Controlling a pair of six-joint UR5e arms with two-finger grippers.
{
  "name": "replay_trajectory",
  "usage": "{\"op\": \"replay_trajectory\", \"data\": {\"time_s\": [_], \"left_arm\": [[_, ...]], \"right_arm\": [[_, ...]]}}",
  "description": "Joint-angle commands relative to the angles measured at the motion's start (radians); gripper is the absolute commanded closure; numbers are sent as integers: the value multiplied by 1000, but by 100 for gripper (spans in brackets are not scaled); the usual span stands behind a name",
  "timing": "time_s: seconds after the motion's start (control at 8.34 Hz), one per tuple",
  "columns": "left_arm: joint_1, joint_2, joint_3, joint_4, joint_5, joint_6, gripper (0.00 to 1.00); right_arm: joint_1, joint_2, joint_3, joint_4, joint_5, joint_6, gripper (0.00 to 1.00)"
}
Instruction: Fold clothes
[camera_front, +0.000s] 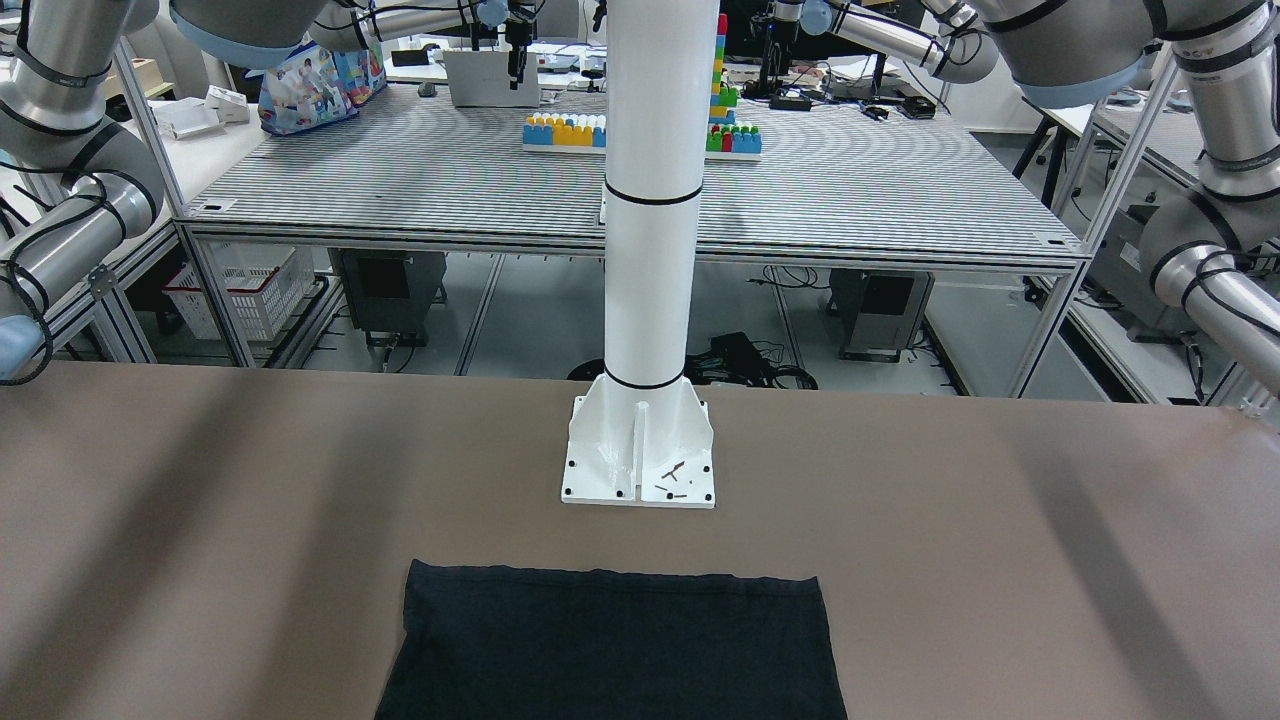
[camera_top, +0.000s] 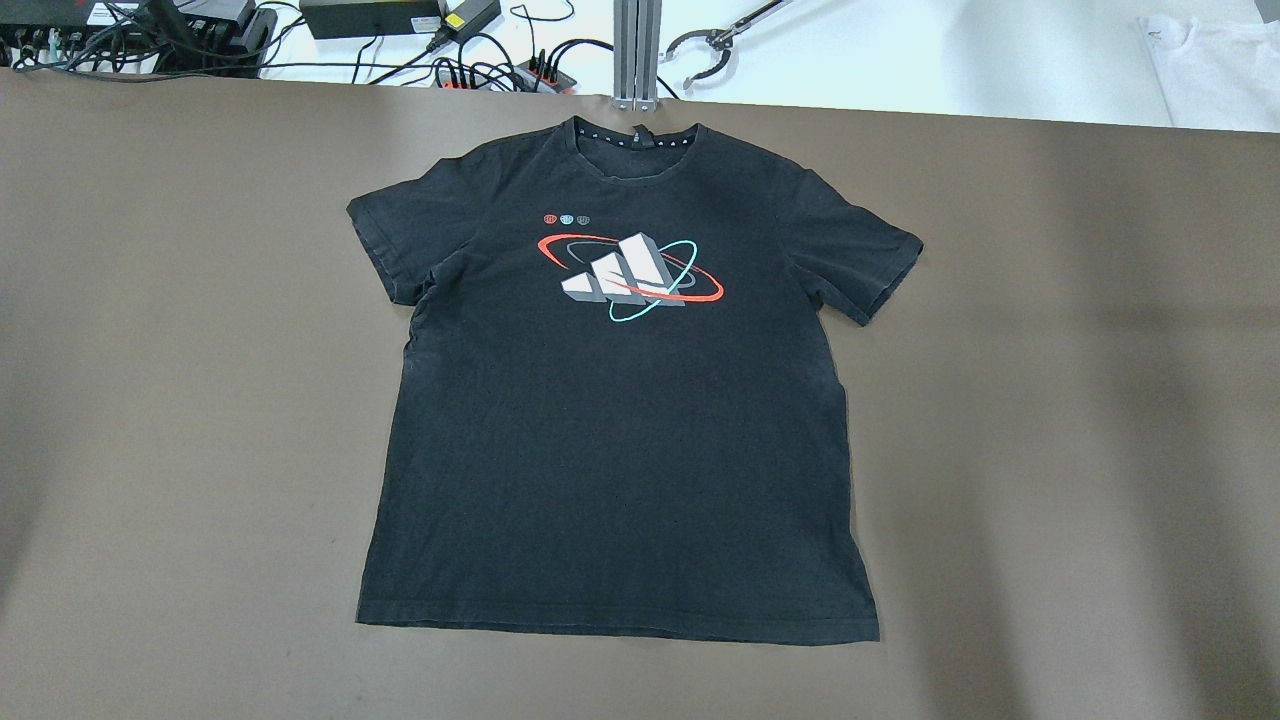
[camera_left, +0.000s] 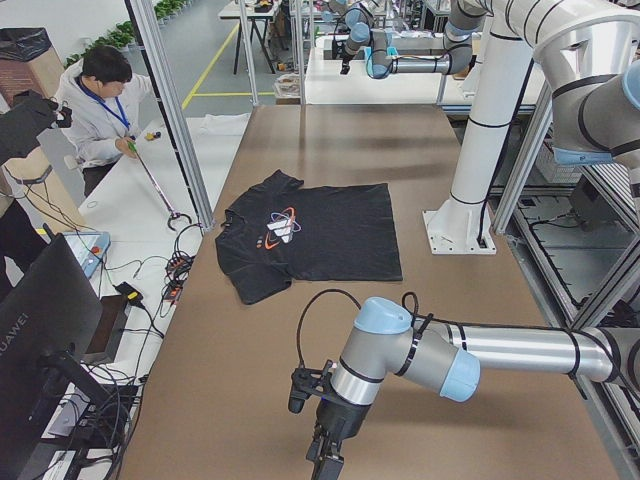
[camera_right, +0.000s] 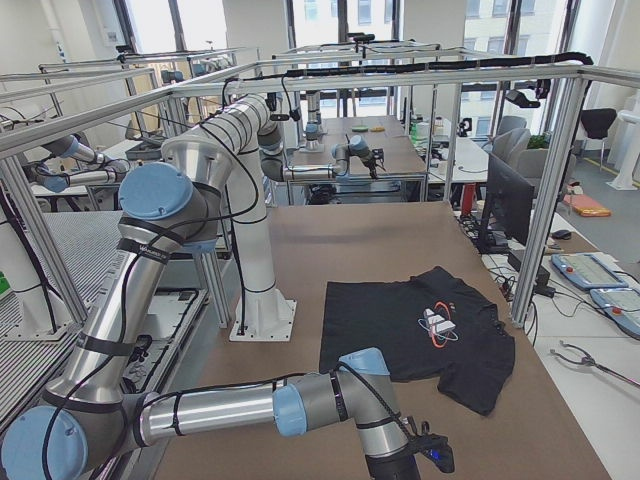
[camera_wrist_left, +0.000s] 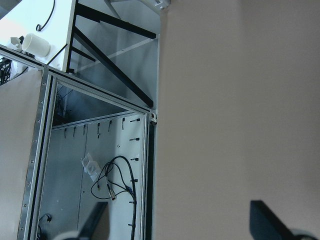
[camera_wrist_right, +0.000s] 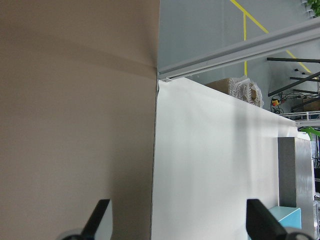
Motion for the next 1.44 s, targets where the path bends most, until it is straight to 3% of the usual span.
{"op": "replay_trajectory", "data": {"time_s": [0.0, 0.48, 1.08, 1.2, 1.32], "left_arm": [[1, -3, -3, 2, -2, 2, 0], [1, -6, 2, 2, -2, 2, 0], [0, -5, -4, 2, -6, 2, 0], [1, -3, -24, -2, -14, 2, 0], [3, -35, -24, 4, -11, 2, 0]], "right_arm": [[-1, 0, 0, 0, 0, 1, 6], [-2, 3, 2, 3, 2, 4, 6], [-2, 2, 2, 37, 75, 4, 6], [-3, 5, 8, 51, 75, 1, 6], [-11, 5, 3, 139, 75, -1, 6]]}}
